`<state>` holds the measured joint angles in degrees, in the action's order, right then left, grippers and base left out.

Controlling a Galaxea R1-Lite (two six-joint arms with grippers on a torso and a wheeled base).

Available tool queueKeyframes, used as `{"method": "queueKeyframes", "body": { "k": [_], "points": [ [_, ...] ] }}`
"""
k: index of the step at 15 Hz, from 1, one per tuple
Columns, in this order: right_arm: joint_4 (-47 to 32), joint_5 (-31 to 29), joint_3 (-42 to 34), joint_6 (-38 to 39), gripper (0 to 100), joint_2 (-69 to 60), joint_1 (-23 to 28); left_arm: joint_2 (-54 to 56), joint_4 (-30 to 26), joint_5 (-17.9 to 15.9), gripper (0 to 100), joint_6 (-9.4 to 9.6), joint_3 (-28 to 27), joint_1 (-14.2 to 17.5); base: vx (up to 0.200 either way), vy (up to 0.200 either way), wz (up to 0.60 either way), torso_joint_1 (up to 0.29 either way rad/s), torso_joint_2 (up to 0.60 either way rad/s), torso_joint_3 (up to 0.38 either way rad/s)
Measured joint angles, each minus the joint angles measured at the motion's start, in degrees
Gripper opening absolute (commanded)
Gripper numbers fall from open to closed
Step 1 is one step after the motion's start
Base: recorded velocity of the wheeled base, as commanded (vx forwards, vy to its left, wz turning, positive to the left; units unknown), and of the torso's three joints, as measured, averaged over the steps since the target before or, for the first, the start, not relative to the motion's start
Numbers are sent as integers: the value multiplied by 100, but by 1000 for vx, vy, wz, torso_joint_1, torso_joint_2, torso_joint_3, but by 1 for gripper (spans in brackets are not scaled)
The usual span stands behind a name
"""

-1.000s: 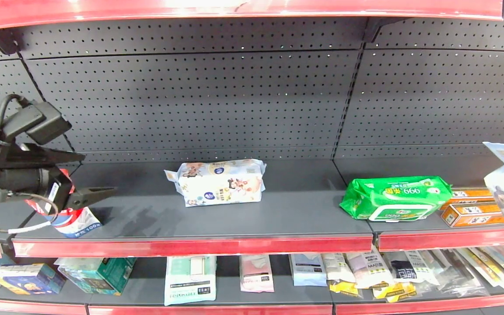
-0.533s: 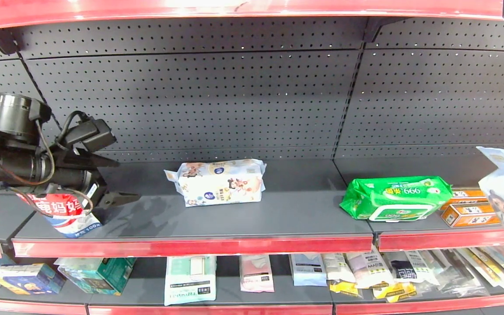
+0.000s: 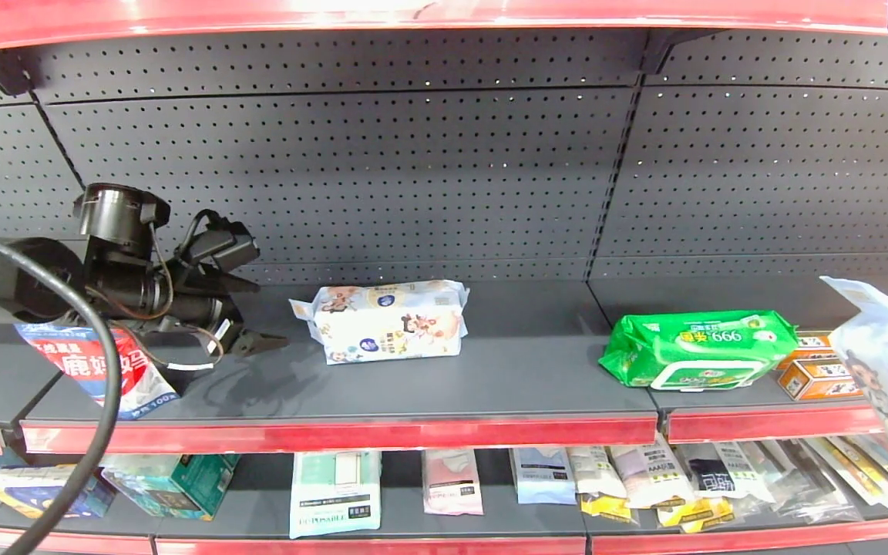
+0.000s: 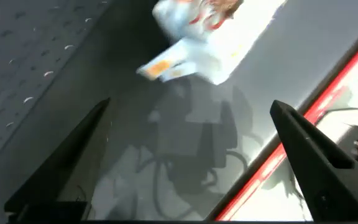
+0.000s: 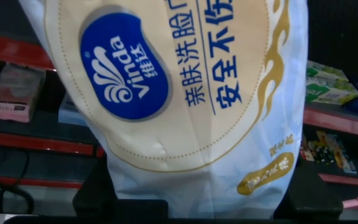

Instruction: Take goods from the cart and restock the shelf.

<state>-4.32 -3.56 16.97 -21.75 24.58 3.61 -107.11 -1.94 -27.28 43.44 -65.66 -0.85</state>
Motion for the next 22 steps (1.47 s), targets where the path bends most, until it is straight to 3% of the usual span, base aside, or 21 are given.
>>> {"method": "queueKeyframes", "body": {
  "k": [13, 16, 22],
  "points": [
    [-2, -133, -24, -156, 0, -27, 7, -1343, -391, -127, 100, 95, -1815, -584, 0, 0, 0, 0, 0, 0],
    [0, -196, -29, -154, 0, -18, 7, -1536, -668, -183, 100, 246, -2078, -650, 0, 0, 0, 0, 0, 0],
    [0, -207, -29, -195, 0, -5, 7, -1892, -901, -257, 100, 255, -2530, -822, 0, 0, 0, 0, 0, 0]
  ]
}}
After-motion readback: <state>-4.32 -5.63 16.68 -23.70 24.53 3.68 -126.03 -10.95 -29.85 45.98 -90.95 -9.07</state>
